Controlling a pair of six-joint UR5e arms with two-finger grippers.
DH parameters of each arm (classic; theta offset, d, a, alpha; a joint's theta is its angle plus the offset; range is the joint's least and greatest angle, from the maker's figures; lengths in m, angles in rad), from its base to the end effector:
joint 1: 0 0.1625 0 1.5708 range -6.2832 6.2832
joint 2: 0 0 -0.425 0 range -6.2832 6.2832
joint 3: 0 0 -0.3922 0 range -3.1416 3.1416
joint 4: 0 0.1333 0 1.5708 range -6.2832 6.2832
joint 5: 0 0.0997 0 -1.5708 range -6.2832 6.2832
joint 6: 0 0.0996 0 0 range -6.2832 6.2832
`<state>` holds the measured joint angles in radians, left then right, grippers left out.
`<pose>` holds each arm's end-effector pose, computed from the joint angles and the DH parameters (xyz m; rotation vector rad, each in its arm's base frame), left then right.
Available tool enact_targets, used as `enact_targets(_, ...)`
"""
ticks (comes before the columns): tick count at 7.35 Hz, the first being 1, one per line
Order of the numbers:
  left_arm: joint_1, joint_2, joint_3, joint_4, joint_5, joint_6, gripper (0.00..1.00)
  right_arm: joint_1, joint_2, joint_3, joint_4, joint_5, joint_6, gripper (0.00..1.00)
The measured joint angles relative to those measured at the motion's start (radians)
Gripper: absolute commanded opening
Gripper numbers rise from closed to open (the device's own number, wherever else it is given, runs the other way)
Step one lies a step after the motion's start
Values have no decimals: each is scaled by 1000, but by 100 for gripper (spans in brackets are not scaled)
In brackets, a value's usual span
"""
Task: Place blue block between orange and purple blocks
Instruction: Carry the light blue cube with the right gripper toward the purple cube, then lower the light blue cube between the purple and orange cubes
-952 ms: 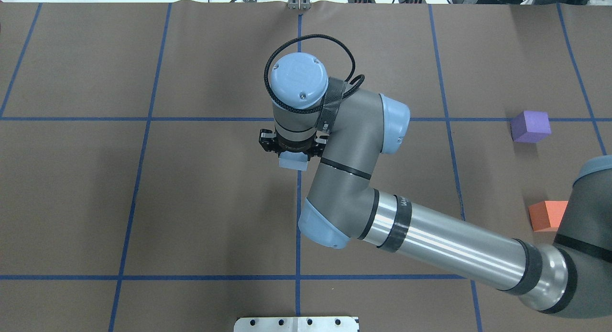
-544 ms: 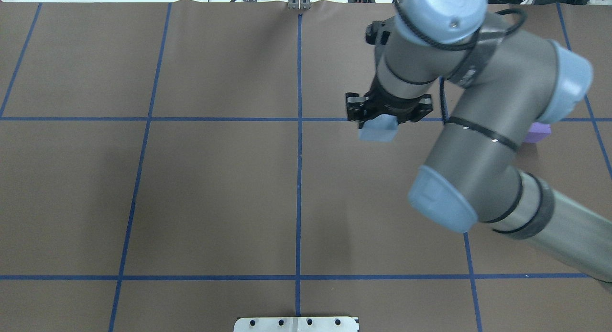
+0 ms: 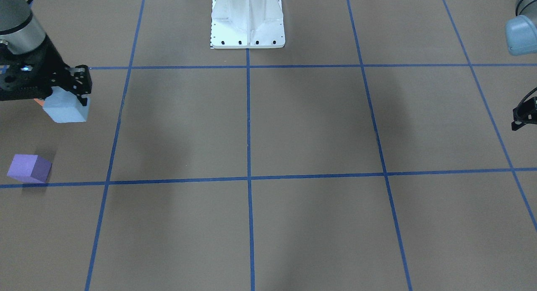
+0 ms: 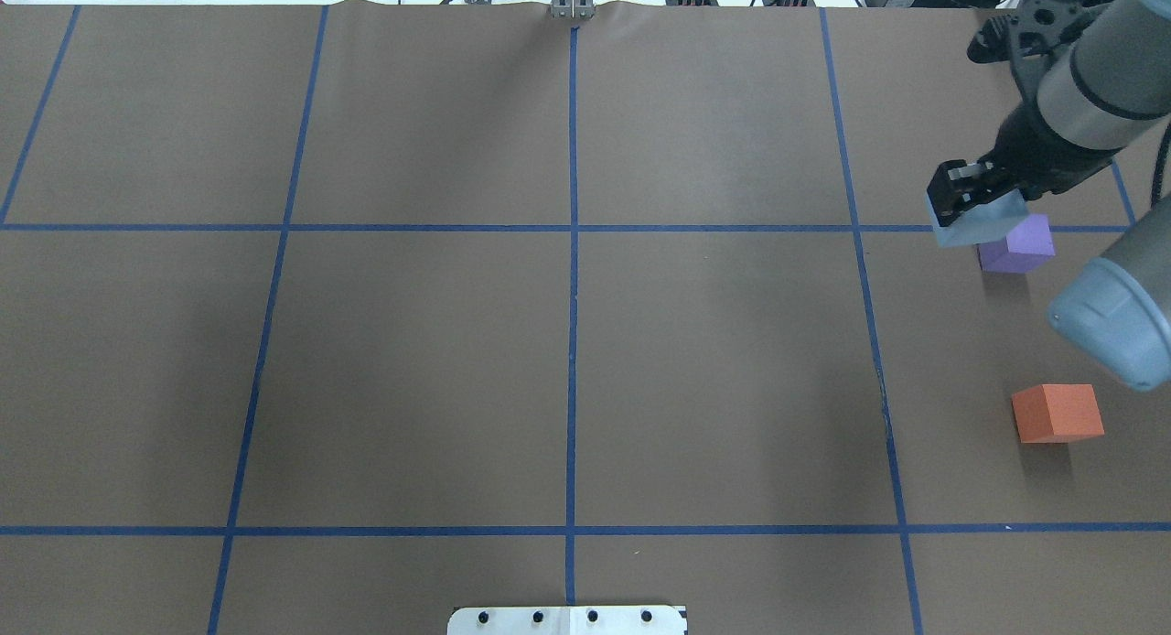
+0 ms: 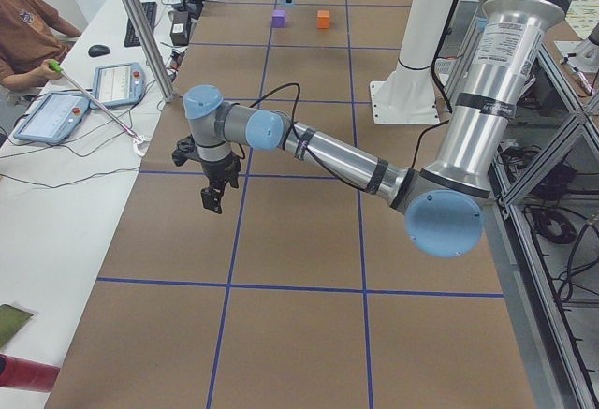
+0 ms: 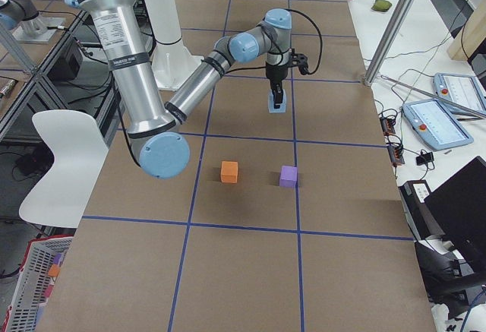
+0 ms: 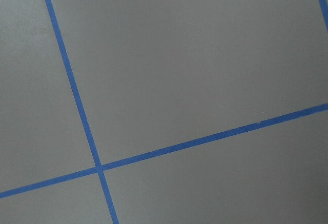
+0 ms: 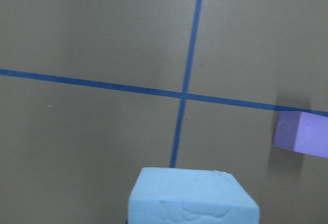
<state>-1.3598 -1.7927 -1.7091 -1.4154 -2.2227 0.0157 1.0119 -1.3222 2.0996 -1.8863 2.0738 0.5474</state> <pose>0.0490 -0.5768 0.4961 0.1337 0.6680 0.2847 -0.1993 -0.4795 0.3330 0.1251 -0.6579 -0.1272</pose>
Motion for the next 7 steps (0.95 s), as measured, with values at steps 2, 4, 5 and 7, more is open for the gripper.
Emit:
enact_targets(2, -12, 105, -11, -152, 9, -5, 100, 46, -173, -37, 206, 33, -68, 0)
enact_targets(4, -12, 150, 20, -218, 14, -6, 100, 74, -290, -161, 476, 89, -88, 0)
enact_targets(5, -11, 156, 41, -225, 14, -7, 100, 78, -314, -229, 576, 107, -86, 0)
enact_targets(7, -10, 157, 57, -226, 14, -10, 100, 77, -315, -312, 645, 130, -51, 0)
